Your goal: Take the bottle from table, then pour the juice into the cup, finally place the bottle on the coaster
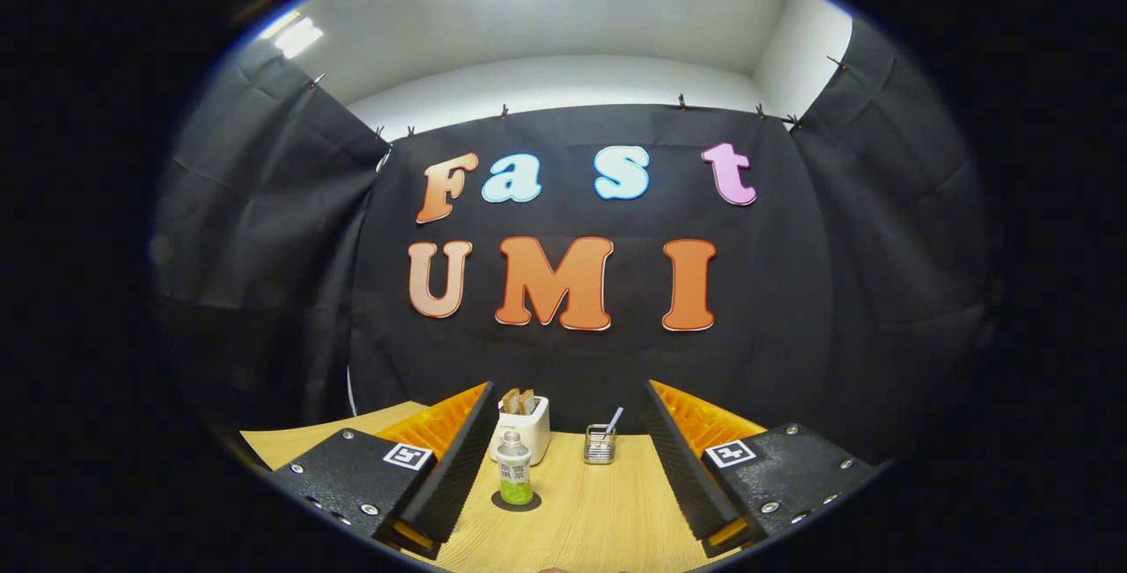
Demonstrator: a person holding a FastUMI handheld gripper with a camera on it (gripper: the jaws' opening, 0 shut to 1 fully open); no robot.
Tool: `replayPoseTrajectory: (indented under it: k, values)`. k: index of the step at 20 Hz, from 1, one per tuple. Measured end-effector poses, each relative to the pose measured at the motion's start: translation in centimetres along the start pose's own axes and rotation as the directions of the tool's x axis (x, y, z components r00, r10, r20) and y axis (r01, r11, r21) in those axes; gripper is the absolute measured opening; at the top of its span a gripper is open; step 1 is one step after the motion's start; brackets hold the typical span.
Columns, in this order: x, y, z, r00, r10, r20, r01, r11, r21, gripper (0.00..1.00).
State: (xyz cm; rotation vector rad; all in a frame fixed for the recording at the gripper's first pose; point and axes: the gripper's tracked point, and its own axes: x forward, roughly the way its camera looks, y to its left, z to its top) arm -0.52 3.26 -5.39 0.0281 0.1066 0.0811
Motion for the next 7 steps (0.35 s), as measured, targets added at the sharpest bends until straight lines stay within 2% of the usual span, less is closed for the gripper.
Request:
replayPoseTrajectory:
  k: [4, 7]
  values:
    - [-1.4, -0.9, 1.5, 0.999, -0.019, 0.028, 0.019, 1.0, 0.015, 0.97]
    - [-1.9, -0.7, 1.8, 0.999, -0.002, 0.037, 0.001, 1.0, 0.025, 0.97]
